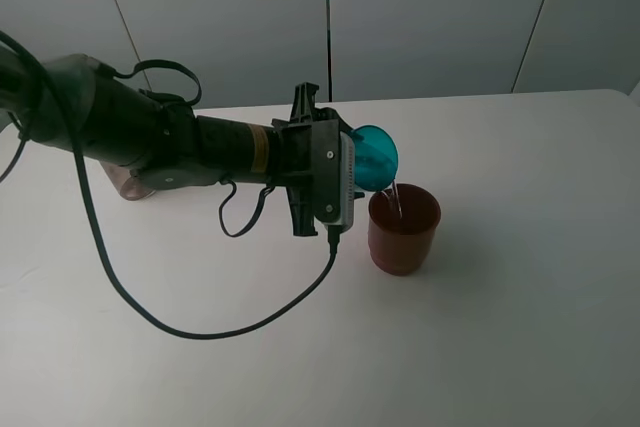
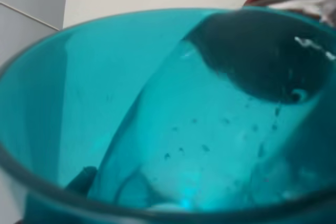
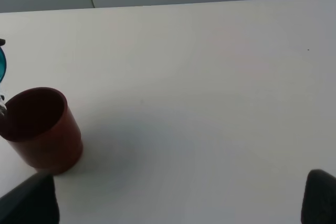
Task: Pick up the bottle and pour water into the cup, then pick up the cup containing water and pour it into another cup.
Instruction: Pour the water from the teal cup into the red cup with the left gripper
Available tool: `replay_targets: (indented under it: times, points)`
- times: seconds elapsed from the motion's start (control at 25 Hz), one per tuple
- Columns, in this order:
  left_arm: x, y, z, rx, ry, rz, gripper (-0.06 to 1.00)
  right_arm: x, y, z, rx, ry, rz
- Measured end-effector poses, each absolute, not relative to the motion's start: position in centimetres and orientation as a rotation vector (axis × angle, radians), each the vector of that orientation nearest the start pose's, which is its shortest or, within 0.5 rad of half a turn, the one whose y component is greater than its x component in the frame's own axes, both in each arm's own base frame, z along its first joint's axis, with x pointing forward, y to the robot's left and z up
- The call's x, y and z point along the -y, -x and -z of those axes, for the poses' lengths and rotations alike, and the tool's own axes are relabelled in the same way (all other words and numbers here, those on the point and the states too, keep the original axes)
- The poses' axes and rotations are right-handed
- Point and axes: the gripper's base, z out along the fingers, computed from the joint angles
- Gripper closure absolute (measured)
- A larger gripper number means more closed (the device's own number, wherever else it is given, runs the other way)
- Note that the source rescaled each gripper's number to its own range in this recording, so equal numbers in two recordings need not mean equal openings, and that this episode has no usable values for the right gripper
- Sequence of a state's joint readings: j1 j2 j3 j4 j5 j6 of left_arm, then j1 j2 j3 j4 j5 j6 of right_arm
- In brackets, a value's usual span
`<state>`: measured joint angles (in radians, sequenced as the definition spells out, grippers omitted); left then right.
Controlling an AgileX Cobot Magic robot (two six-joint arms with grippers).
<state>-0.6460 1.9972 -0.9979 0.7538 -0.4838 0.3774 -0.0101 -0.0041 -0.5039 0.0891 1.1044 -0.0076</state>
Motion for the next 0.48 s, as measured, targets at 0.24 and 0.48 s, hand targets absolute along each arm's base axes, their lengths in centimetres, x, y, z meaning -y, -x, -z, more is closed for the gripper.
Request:
replay_targets:
  times: [0.24, 0.48]
  points:
    - [26.26, -29.74, -13.14, -1.232, -1.733, 0.05, 0.87, -0.73, 0.79, -27.51, -2.078, 0.004, -0.096]
    - [26.19, -29.78, -13.06, -1.241, -1.739, 0.037, 0.87, -0.73, 0.79, -27.51, -2.078, 0.004, -0.096]
